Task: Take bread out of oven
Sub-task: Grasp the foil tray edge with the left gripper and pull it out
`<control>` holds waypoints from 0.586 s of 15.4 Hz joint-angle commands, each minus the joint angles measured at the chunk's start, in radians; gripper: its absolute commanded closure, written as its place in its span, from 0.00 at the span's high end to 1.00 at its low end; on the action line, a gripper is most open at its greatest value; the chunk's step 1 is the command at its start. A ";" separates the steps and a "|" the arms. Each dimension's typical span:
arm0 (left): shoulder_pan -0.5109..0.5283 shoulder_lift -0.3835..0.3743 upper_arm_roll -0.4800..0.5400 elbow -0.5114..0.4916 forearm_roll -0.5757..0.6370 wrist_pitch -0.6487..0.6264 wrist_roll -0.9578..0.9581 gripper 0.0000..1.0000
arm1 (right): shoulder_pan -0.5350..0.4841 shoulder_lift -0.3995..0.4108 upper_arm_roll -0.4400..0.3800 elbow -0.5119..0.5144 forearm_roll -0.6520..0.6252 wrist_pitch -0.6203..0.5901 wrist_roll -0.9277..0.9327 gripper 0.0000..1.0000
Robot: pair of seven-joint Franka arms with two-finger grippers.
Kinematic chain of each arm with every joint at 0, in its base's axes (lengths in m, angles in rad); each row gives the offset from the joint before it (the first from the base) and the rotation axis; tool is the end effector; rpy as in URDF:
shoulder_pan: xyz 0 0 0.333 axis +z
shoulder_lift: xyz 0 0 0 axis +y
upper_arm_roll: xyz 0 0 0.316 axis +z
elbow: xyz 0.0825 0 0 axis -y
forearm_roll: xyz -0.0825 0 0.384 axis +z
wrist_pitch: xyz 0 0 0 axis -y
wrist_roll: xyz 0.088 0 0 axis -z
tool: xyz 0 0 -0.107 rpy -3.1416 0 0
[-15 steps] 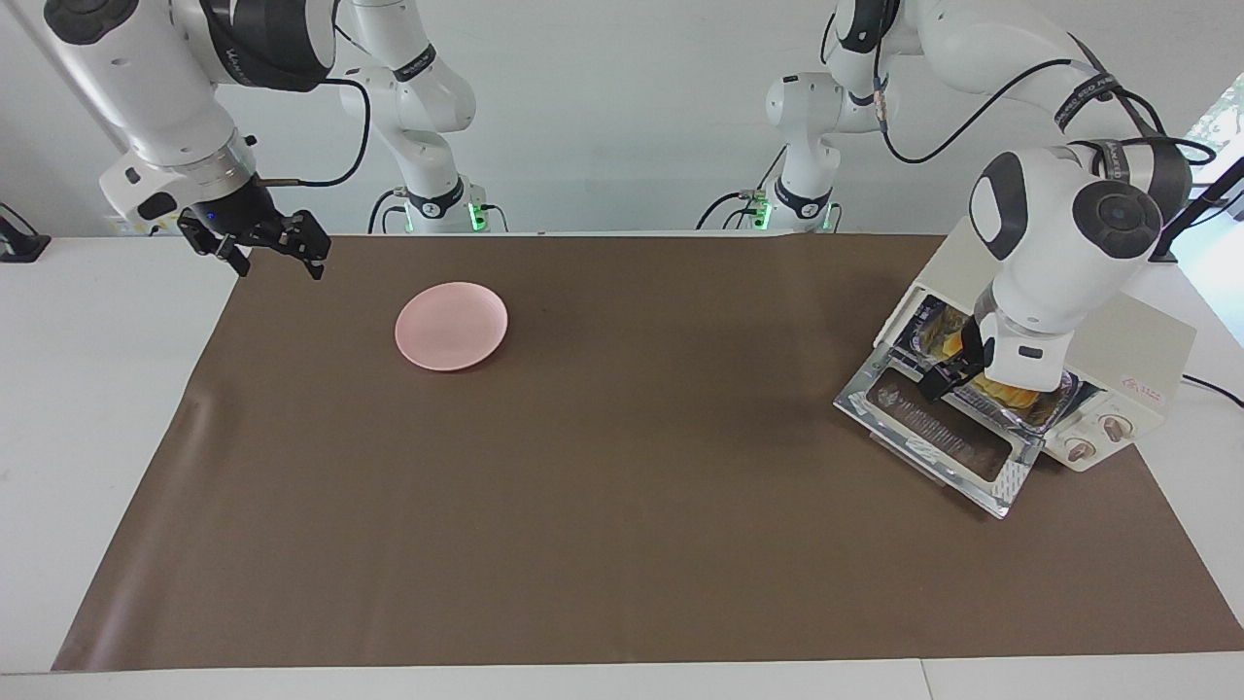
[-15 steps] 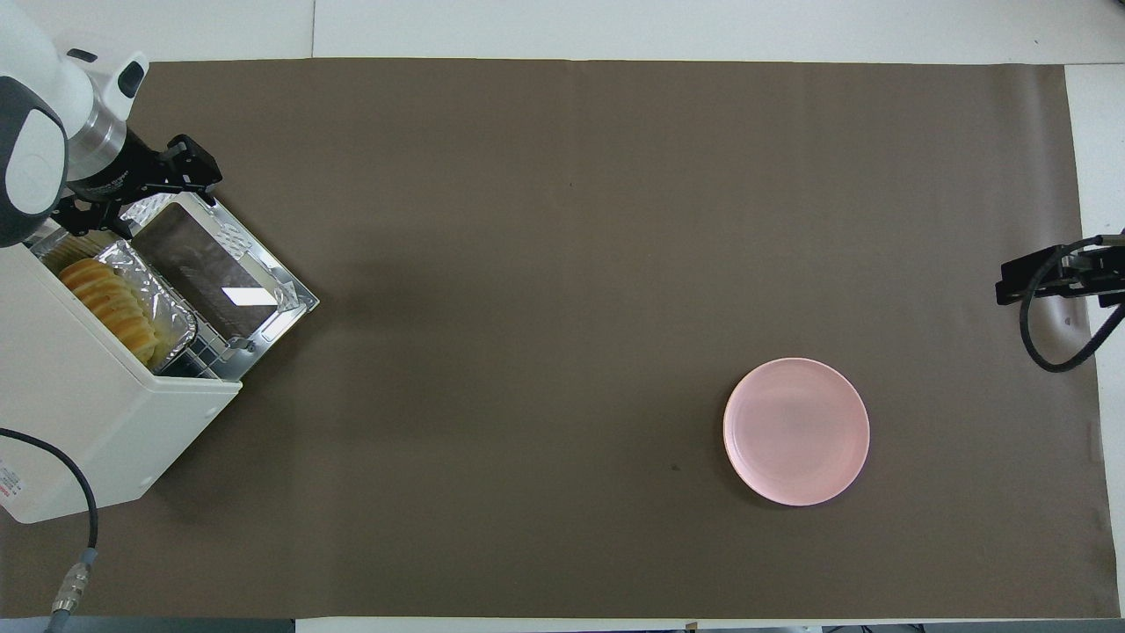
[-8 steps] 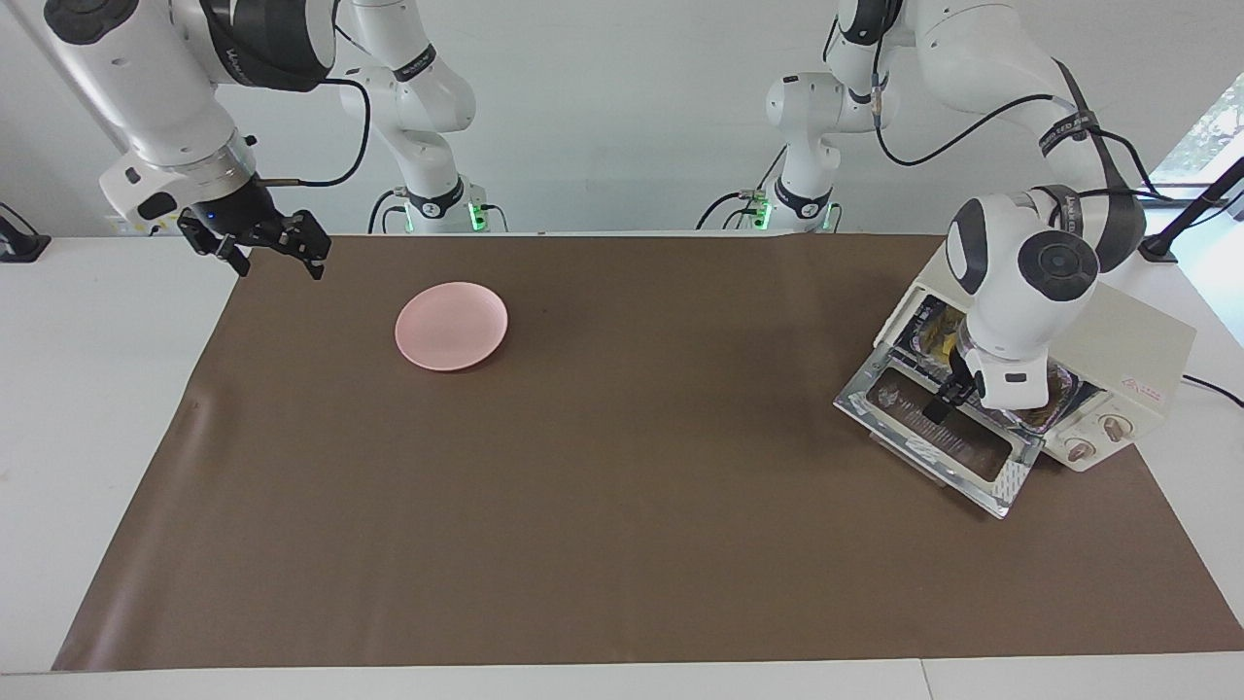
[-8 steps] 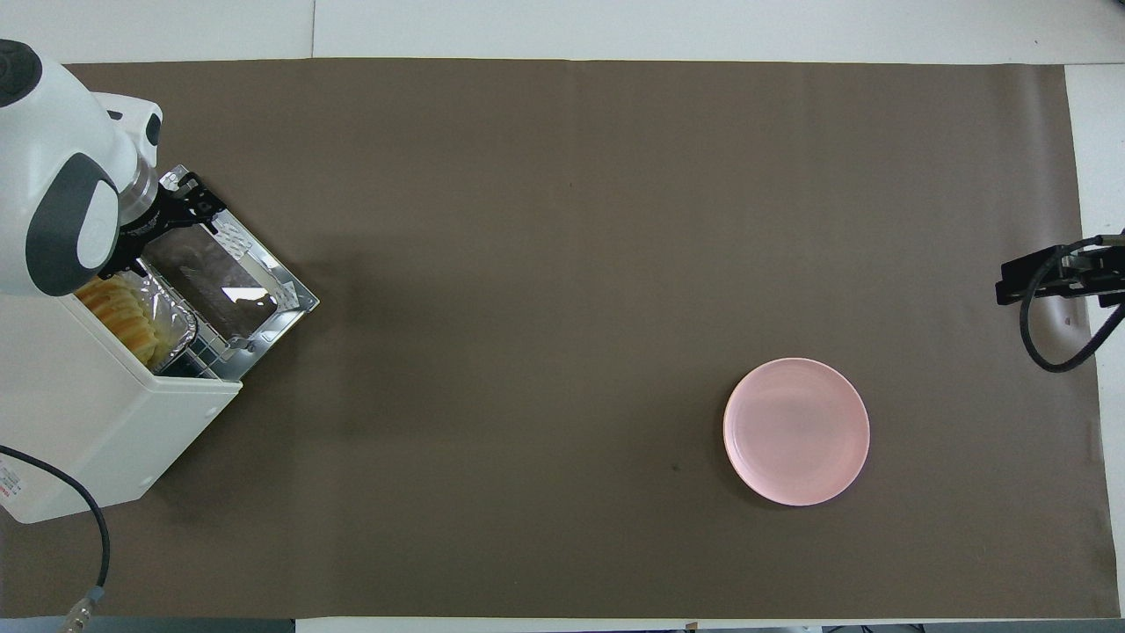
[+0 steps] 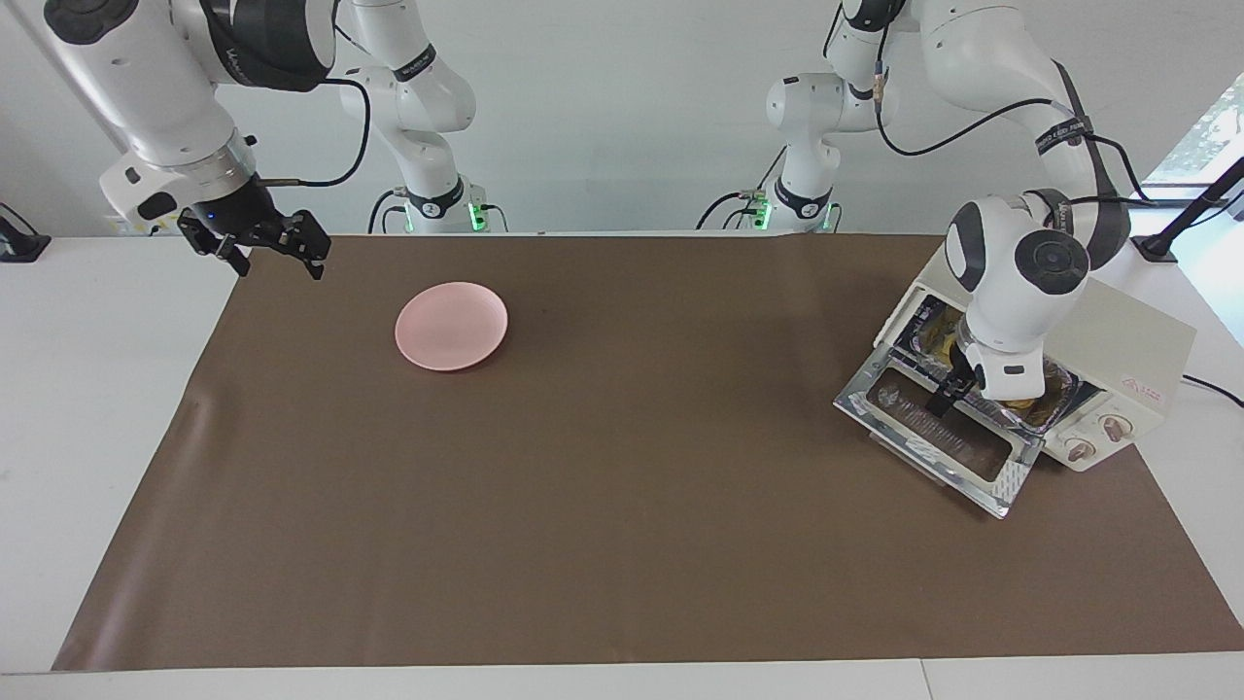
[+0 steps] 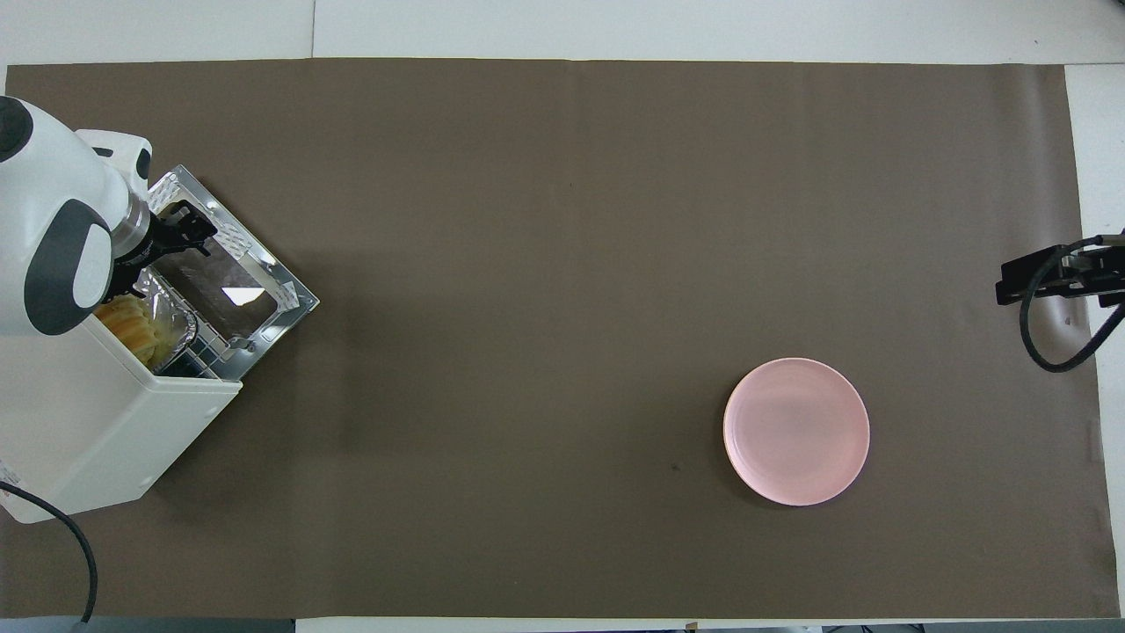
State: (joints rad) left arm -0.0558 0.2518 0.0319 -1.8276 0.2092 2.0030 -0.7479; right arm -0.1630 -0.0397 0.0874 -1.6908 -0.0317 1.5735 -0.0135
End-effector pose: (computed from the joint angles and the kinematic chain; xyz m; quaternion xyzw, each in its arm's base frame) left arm 0.6145 -0.0032 0.3915 -0.9459 -0.3072 -0.0013 0.1042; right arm 0.5370 -0.0432 0.5899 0.9986 -0.0305 -0.0396 0.0158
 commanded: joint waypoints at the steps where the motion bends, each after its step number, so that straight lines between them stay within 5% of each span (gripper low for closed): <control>1: 0.013 -0.022 -0.004 -0.047 0.024 0.062 -0.005 0.85 | -0.009 -0.017 0.008 -0.018 -0.007 -0.003 -0.016 1.00; 9: 0.014 -0.026 -0.004 -0.078 0.032 0.071 -0.005 0.43 | -0.009 -0.017 0.008 -0.018 -0.007 -0.003 -0.017 1.00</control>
State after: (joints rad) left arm -0.0491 0.2518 0.0323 -1.8587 0.2129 2.0469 -0.7473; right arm -0.1630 -0.0397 0.0874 -1.6908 -0.0317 1.5735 -0.0135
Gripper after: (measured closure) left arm 0.427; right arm 0.000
